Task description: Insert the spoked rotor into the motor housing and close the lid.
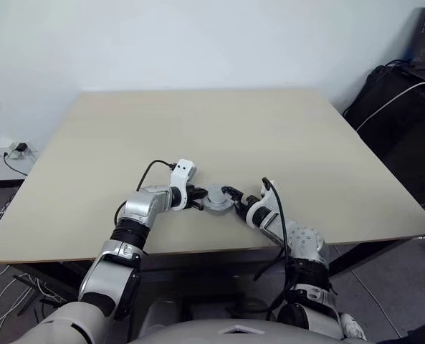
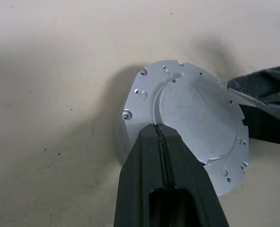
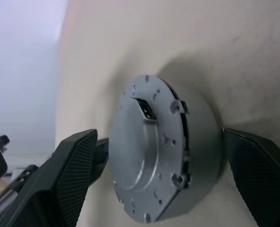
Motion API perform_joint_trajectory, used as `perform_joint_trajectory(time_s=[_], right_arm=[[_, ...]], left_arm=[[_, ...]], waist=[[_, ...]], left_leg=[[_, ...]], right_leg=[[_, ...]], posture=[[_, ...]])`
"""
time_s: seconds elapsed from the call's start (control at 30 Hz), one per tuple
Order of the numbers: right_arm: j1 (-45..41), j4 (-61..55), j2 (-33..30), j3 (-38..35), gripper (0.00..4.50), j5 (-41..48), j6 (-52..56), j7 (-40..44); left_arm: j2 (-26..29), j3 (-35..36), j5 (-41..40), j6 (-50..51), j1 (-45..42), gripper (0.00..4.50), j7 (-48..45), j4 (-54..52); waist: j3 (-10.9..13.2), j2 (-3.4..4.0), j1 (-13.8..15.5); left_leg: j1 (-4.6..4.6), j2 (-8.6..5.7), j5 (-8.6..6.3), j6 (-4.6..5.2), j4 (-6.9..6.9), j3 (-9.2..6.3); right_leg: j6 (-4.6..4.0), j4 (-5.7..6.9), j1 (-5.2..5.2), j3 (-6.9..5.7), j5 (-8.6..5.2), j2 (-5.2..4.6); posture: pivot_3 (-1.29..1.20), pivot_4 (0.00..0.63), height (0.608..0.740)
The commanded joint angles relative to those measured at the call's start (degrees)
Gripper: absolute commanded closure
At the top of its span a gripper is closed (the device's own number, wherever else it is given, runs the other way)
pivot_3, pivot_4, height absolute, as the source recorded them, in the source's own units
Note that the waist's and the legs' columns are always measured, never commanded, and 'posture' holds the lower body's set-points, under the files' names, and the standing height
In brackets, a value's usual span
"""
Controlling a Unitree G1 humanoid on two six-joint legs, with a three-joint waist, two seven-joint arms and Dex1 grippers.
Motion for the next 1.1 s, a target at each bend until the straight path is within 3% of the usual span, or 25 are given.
perform_joint_trajectory(time_s=[0.03, 0.43, 0.67, 0.77, 0.97, 1.1], right_arm=[[-1.6, 1.0, 2.8, 1.1, 0.02, 2.3, 0.8, 0.4], [-1.0, 2.9, 3.0, -1.5, 0.02, 13.3, 8.0, 7.3], [-1.0, 4.3, 4.1, -1.4, 0.02, 10.8, 3.9, 5.8], [-1.0, 5.0, 3.7, -0.7, 0.63, 10.2, 3.7, 4.4], [-0.1, 5.3, 2.9, -0.2, 2.4, 8.8, 2.6, 2.3], [0.8, 5.2, 2.5, -0.1, 2.41, 9.0, 2.6, 2.1]], left_arm=[[-0.2, -1.2, 0.4, 1.1, 0.6, 4.5, -0.1, -1.1], [-0.1, -1.6, 1.0, 1.3, 0.9, 4.5, -0.3, -1.6], [0.1, -1.8, 1.3, 1.2, 1.0, 4.5, -0.3, -1.6], [0.2, -1.7, 1.3, 1.1, 1.1, 4.5, -0.2, -1.7], [0.2, -1.5, 1.2, 1.1, 1.7, 4.5, 0.0, -2.2], [0.1, -1.4, 1.0, 1.2, 2.2, 4.5, 0.1, -3.0]], waist=[[0.0, 0.0, -0.1], [0.0, 0.03, -0.4], [0.0, 0.04, -0.2], [0.0, 0.04, -0.1], [0.0, 0.05, -0.1], [0.0, 0.08, -0.1]], left_leg=[[0.0, 0.01, 0.0, 0.0, 0.01, 0.0], [-0.02, 0.11, 0.01, -0.03, 0.0, 0.0], [-0.06, 0.07, 0.0, -0.02, 0.0, 0.05], [-0.06, 0.08, 0.01, -0.02, 0.0, 0.04], [-0.06, 0.08, 0.01, -0.02, -0.01, 0.06], [-0.05, 0.09, 0.01, -0.02, 0.01, 0.06]], right_leg=[[0.0, 0.0, 0.0, 0.01, 0.0, 0.01], [-0.03, 0.02, -0.06, 0.04, 0.01, 0.02], [-0.02, 0.0, -0.12, 0.07, 0.02, 0.05], [-0.01, 0.02, -0.12, 0.07, 0.02, 0.05], [-0.02, 0.01, -0.13, 0.11, 0.02, 0.02], [-0.02, 0.02, -0.12, 0.11, 0.02, 0.01]], posture=[[0.0, 0.0, 0.74], [0.0, 0.0, 0.74], [0.0, 0.0, 0.74], [0.0, 0.0, 0.74], [0.0, 0.0, 0.74], [0.0, 0.0, 0.74]])
